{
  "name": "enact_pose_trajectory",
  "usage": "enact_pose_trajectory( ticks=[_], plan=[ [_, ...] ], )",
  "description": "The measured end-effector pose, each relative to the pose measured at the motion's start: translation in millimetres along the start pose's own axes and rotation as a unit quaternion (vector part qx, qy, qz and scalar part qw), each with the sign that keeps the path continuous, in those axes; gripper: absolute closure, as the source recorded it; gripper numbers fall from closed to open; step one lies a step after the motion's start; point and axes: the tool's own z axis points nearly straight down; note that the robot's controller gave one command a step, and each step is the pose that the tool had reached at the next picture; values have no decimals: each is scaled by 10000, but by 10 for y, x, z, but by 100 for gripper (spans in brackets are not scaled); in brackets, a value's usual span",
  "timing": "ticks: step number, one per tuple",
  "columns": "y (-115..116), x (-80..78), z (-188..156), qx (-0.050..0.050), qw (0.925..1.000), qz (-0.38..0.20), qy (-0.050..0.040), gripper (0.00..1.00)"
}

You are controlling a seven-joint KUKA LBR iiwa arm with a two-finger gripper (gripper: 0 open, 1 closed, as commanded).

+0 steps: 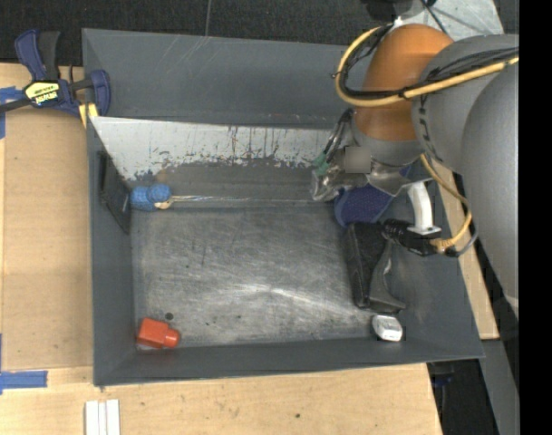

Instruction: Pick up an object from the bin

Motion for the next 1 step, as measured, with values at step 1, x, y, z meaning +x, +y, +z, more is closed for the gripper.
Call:
enact_pose_trajectory(
  ticks=[1],
  plan=[
    [-24,62,-623,-32,9988,-490,-8,100]
  ],
)
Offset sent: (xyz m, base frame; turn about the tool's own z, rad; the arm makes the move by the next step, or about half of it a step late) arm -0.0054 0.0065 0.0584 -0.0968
